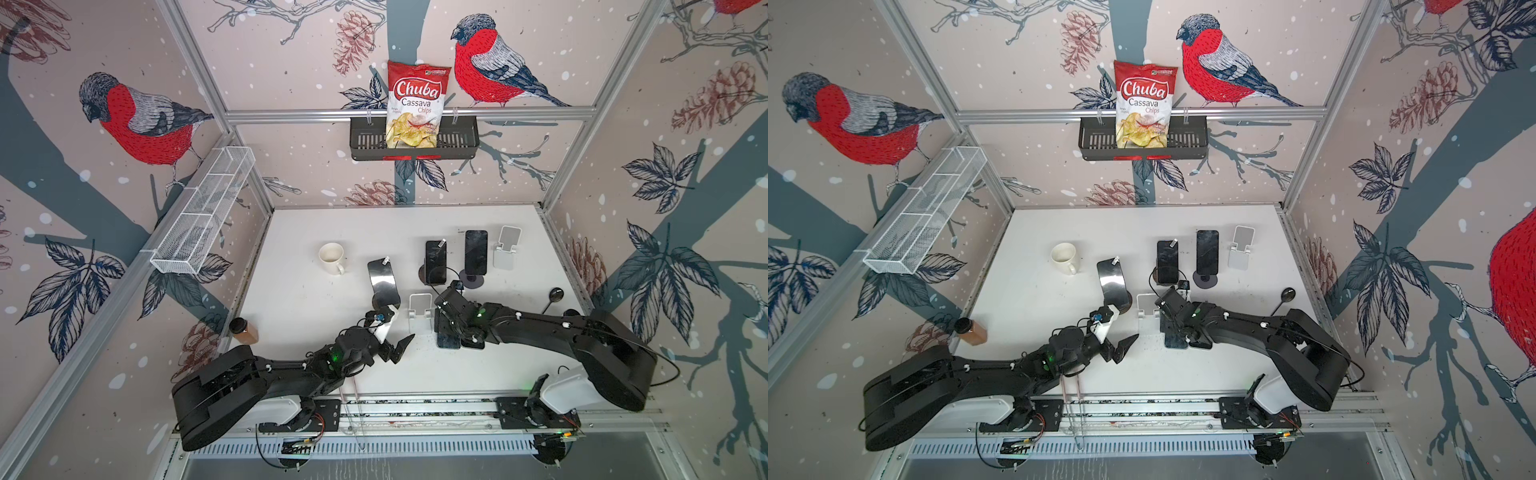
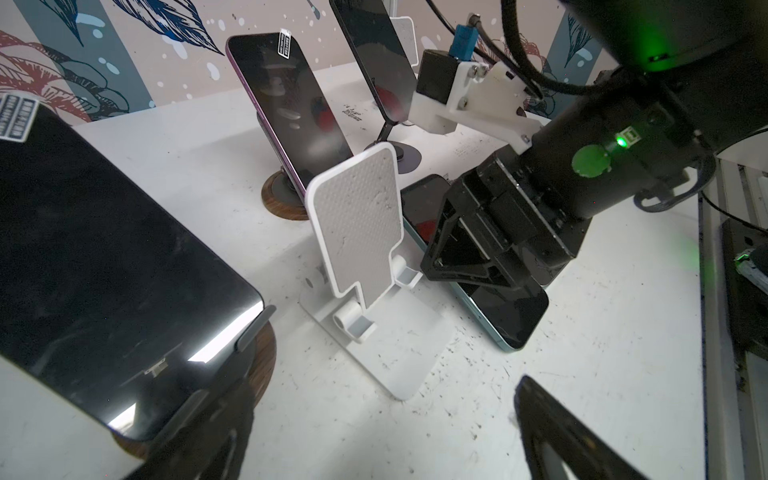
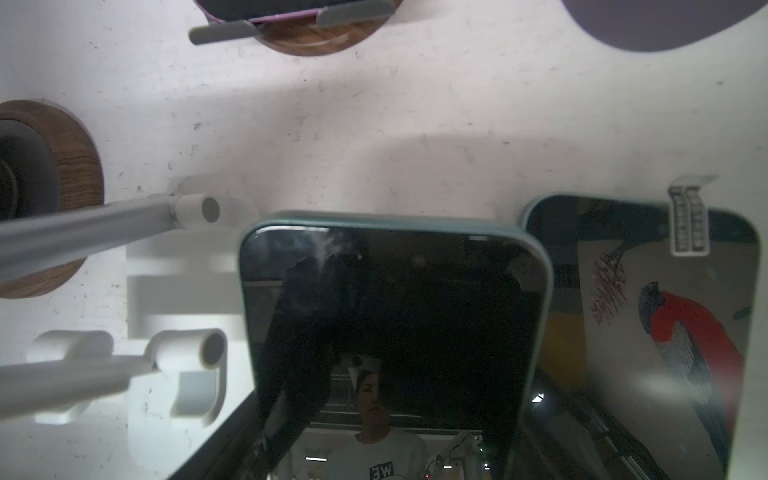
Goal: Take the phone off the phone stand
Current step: 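Carry the phone toward the robot and lower it beside the flat phone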
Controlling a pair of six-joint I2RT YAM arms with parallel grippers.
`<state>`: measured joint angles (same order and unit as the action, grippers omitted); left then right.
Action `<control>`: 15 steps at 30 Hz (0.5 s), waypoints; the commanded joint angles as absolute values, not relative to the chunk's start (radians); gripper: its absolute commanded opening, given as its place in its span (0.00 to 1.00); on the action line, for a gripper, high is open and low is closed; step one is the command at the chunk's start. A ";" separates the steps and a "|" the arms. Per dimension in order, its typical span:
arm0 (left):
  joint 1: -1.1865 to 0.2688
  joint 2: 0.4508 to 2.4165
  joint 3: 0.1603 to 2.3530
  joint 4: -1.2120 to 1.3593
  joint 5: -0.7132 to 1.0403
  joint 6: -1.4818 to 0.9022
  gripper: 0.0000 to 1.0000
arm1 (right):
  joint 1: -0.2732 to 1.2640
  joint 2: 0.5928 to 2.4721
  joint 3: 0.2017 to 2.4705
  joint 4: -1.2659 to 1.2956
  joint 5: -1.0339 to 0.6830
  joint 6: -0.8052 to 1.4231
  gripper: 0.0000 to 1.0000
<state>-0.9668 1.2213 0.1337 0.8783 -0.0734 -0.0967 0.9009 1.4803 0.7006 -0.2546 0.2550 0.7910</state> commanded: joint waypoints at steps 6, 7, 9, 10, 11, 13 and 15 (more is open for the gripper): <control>-0.968 1.231 0.141 0.934 -0.060 -0.080 0.96 | 0.893 1.512 0.718 -0.279 0.262 0.810 0.70; -0.968 1.230 0.140 0.934 -0.061 -0.079 0.96 | 0.893 1.516 0.719 -0.279 0.262 0.811 0.70; -0.968 1.232 0.141 0.934 -0.060 -0.078 0.96 | 0.891 1.522 0.719 -0.279 0.262 0.811 0.70; -0.968 1.234 0.141 0.936 -0.060 -0.077 0.96 | 0.891 1.525 0.721 -0.278 0.262 0.811 0.70; -0.968 1.234 0.142 0.936 -0.062 -0.075 0.96 | 0.890 1.527 0.722 -0.278 0.262 0.811 0.70; -0.968 1.236 0.142 0.936 -0.061 -0.074 0.96 | 0.889 1.531 0.725 -0.279 0.262 0.811 0.70; -0.968 1.239 0.144 0.936 -0.063 -0.074 0.96 | 0.887 1.534 0.728 -0.280 0.261 0.811 0.70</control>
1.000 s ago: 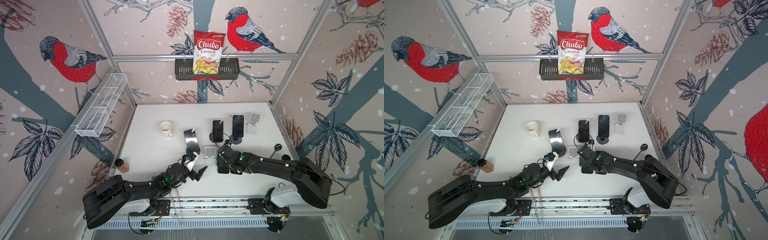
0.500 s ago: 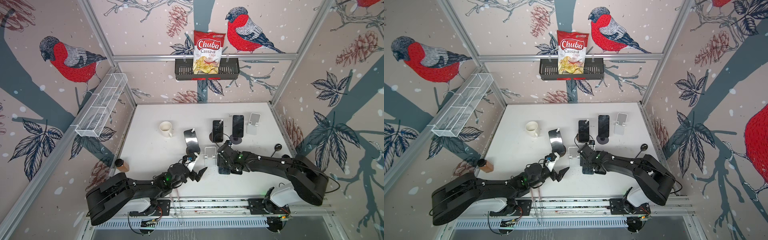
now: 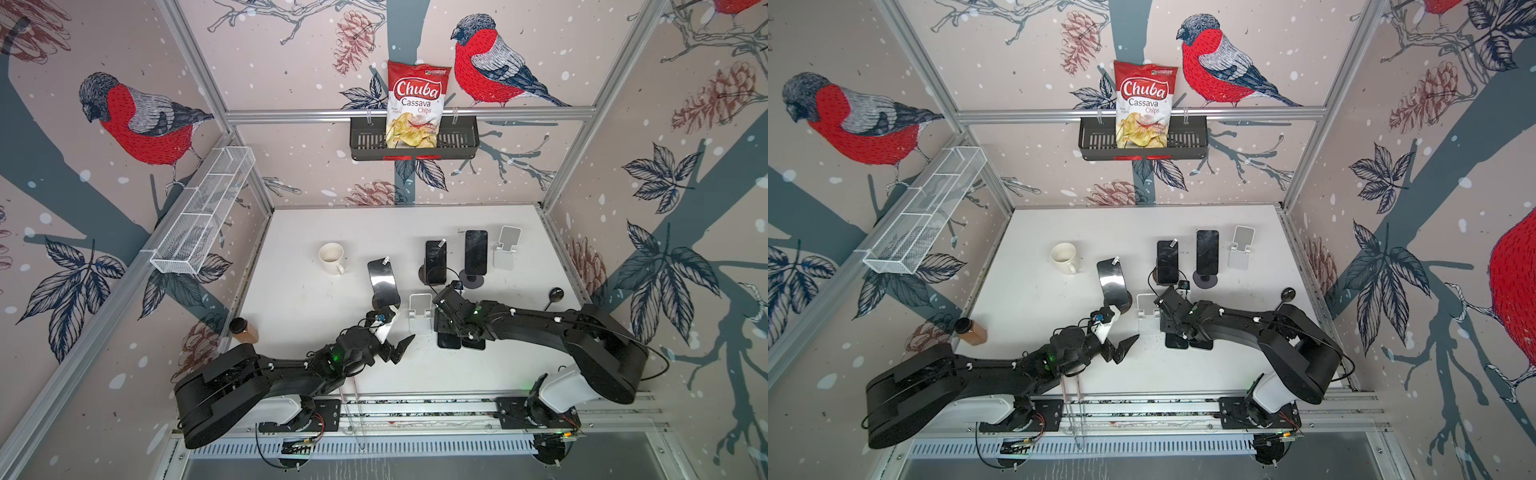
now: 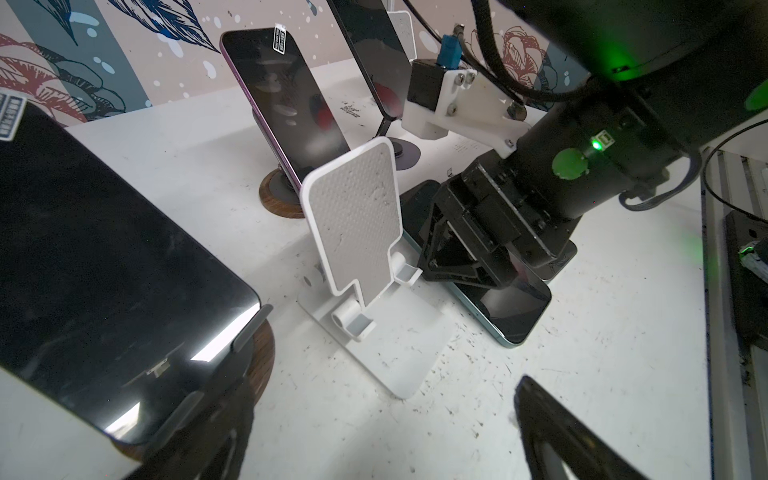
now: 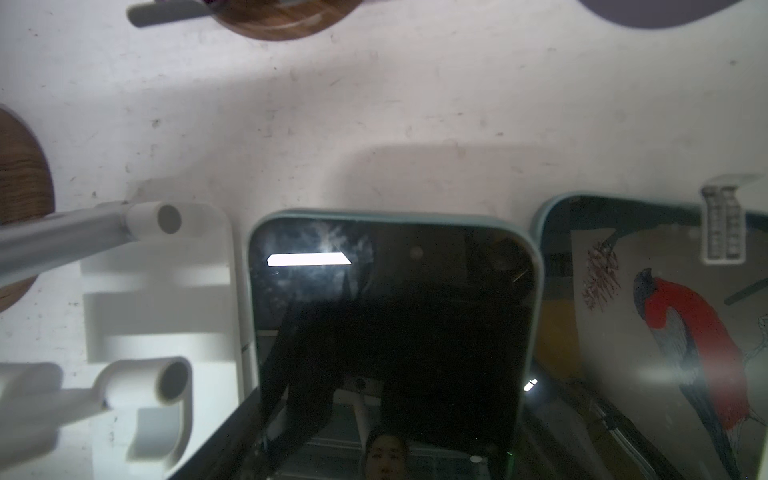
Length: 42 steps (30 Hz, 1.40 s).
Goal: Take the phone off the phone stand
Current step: 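Carry the phone toward the robot and lower it beside the flat phone, then lay the green-edged phone flat on the table and open right gripper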
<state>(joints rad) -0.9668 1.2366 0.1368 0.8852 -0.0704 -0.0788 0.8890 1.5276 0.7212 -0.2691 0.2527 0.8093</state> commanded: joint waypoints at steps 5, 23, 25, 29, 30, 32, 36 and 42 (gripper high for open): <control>-0.968 1.248 0.143 0.942 -0.060 -0.073 0.96 | 0.887 1.543 0.741 -0.293 0.263 0.816 0.70; -0.968 1.272 0.147 0.957 -0.052 -0.072 0.96 | 0.887 1.581 0.759 -0.307 0.255 0.817 0.73; -0.968 1.272 0.146 0.957 -0.052 -0.072 0.96 | 0.888 1.589 0.759 -0.304 0.255 0.816 0.74; -0.968 1.270 0.143 0.961 -0.054 -0.071 0.96 | 0.896 1.613 0.768 -0.314 0.281 0.822 0.74; -0.968 1.269 0.143 0.960 -0.053 -0.070 0.96 | 0.901 1.623 0.773 -0.321 0.287 0.825 0.74; -0.968 1.266 0.143 0.956 -0.050 -0.069 0.96 | 0.910 1.636 0.776 -0.328 0.296 0.831 0.74; -0.968 1.257 0.140 0.951 -0.053 -0.066 0.96 | 0.920 1.655 0.774 -0.319 0.299 0.841 0.74; -0.968 1.242 0.136 0.944 -0.054 -0.067 0.96 | 0.923 1.672 0.778 -0.314 0.301 0.840 0.74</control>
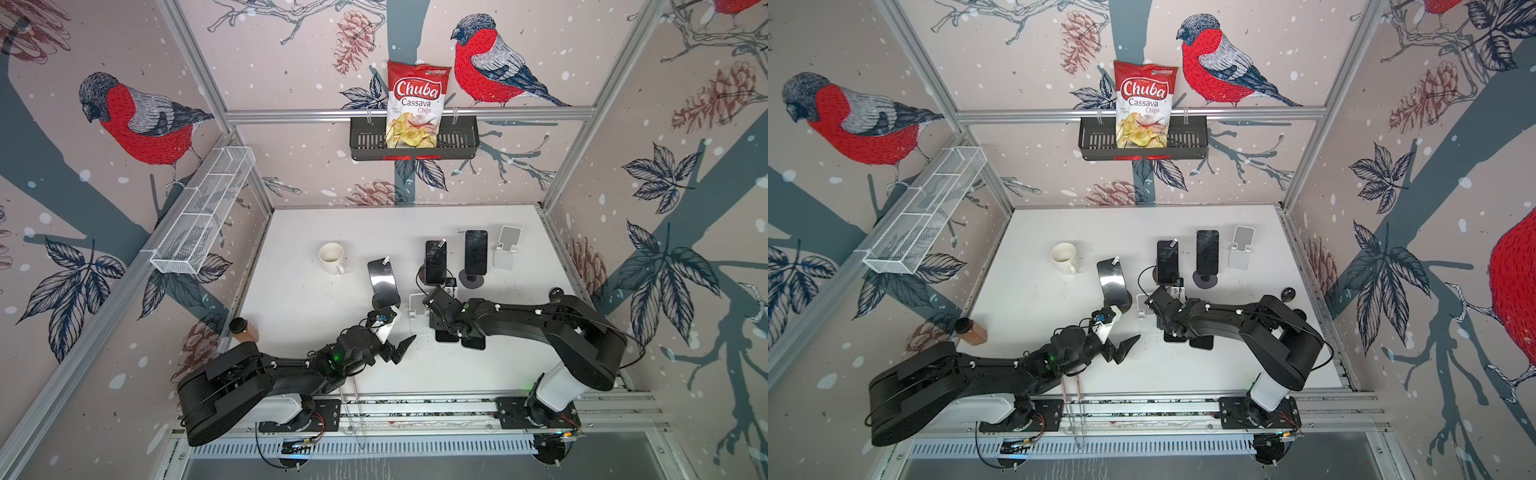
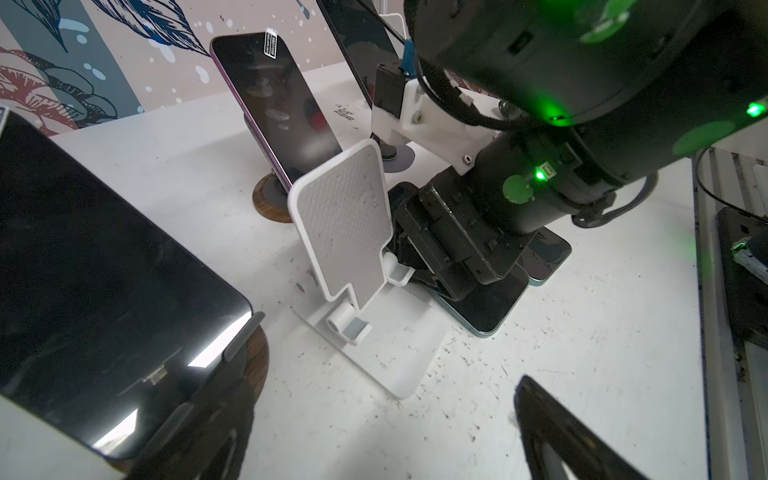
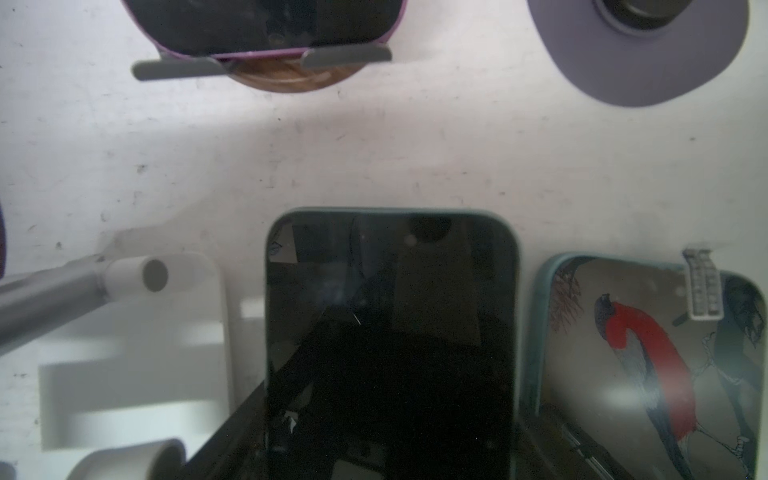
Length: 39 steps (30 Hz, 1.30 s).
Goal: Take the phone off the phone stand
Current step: 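Lay the green-edged phone flat on the table and open right gripper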
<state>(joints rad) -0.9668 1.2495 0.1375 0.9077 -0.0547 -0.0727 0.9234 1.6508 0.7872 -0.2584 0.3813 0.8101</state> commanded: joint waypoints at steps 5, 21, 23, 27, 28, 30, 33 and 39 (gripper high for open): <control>-0.968 1.235 0.134 0.939 -0.057 -0.068 0.96 | 0.924 1.672 0.776 -0.319 0.305 0.839 0.74; -0.968 1.226 0.138 0.930 -0.056 -0.068 0.96 | 0.943 1.672 0.792 -0.345 0.328 0.832 0.77; -0.968 1.223 0.137 0.927 -0.056 -0.068 0.96 | 0.945 1.672 0.793 -0.349 0.331 0.830 0.78; -0.968 1.220 0.142 0.918 -0.056 -0.067 0.96 | 0.946 1.671 0.795 -0.356 0.334 0.824 0.78; -0.968 1.220 0.142 0.916 -0.056 -0.067 0.96 | 0.945 1.669 0.795 -0.357 0.334 0.821 0.78; -0.968 1.219 0.146 0.911 -0.056 -0.066 0.96 | 0.945 1.667 0.799 -0.363 0.337 0.818 0.79; -0.968 1.216 0.149 0.907 -0.055 -0.066 0.96 | 0.945 1.656 0.802 -0.375 0.346 0.813 0.80; -0.968 1.211 0.162 0.885 -0.056 -0.063 0.96 | 0.942 1.608 0.821 -0.391 0.368 0.795 0.81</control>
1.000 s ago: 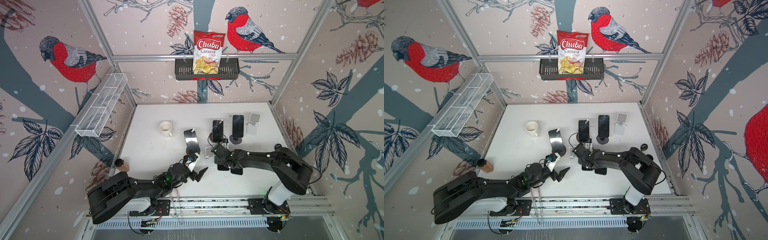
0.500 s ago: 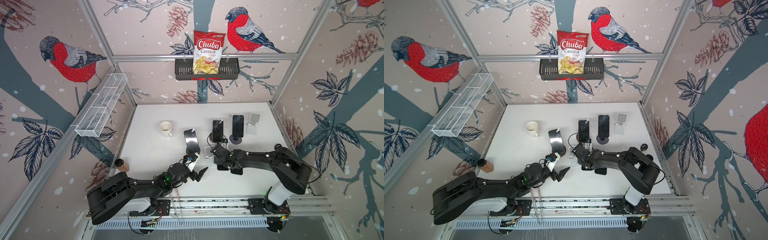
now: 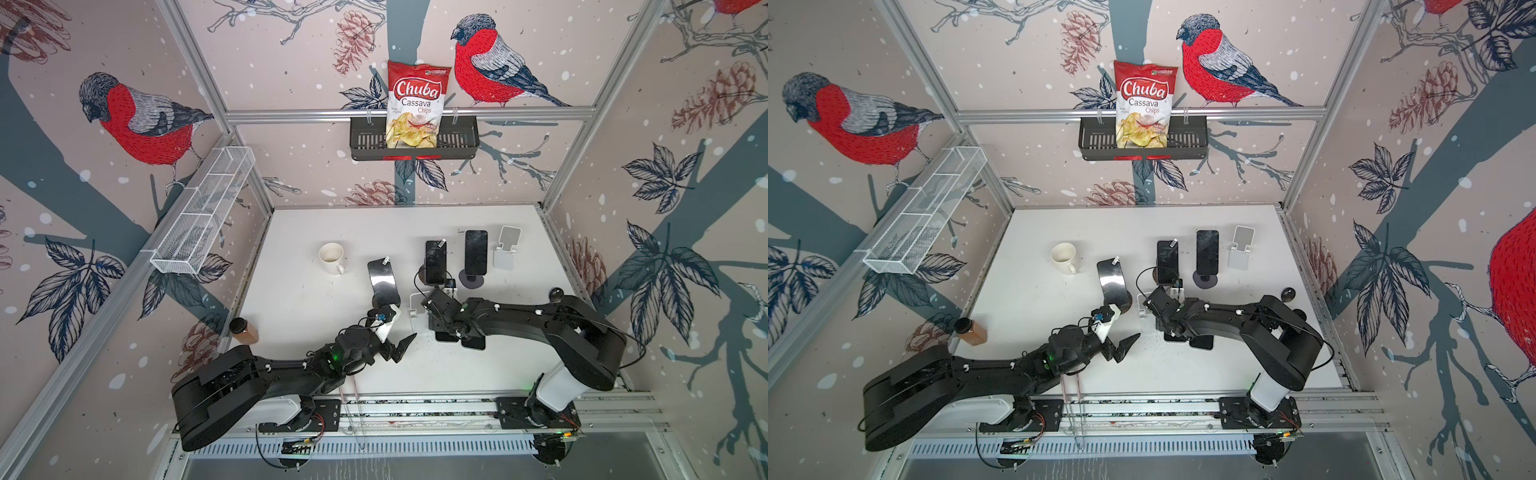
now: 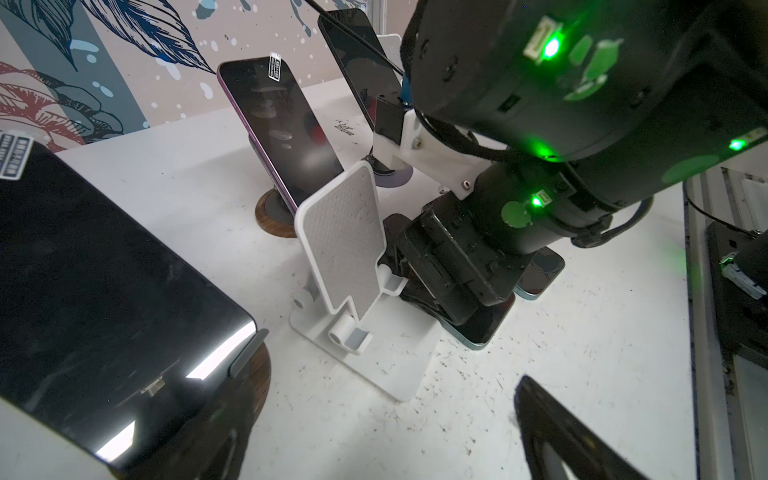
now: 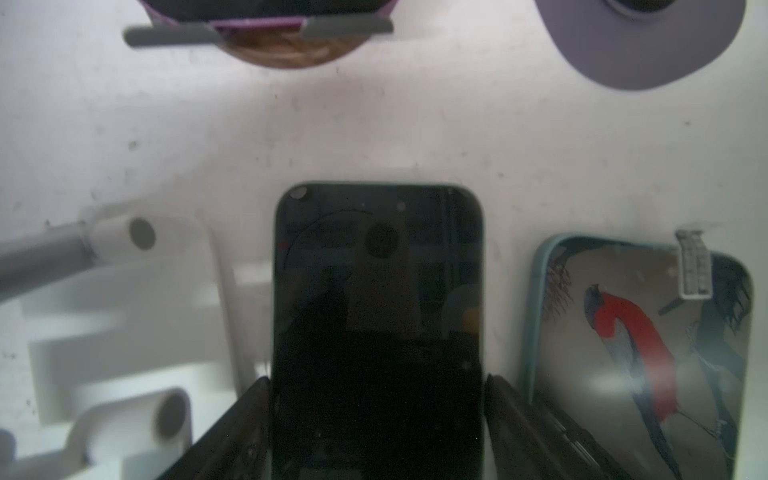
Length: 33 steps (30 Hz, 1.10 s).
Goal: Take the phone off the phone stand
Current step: 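Lay the green-edged phone flat on the table and open right gripper, then raise the right gripper and move it over the empty white stand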
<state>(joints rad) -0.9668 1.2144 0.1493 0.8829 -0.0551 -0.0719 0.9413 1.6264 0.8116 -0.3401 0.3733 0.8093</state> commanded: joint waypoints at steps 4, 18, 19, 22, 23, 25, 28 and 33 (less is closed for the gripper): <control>-0.968 1.211 0.179 0.858 -0.072 -0.073 0.96 | 0.931 1.571 0.825 -0.387 0.380 0.770 0.81; -0.968 1.091 0.165 0.780 -0.180 -0.148 0.96 | 0.907 1.351 0.774 -0.263 0.354 0.614 0.87; -0.968 1.073 0.163 0.777 -0.184 -0.156 0.96 | 0.907 1.335 0.769 -0.246 0.349 0.598 0.88; -0.968 1.035 0.158 0.773 -0.196 -0.176 0.96 | 0.907 1.292 0.755 -0.204 0.336 0.553 0.92; -0.968 1.025 0.159 0.767 -0.203 -0.182 0.96 | 0.907 1.279 0.750 -0.191 0.330 0.538 0.94; -0.968 1.016 0.163 0.748 -0.216 -0.192 0.96 | 0.907 1.258 0.743 -0.168 0.326 0.516 0.98; -0.968 1.012 0.178 0.714 -0.224 -0.215 0.96 | 0.907 1.258 0.742 -0.142 0.314 0.486 0.99; -0.968 1.020 0.200 0.676 -0.244 -0.275 0.96 | 0.905 1.258 0.744 -0.114 0.291 0.464 0.99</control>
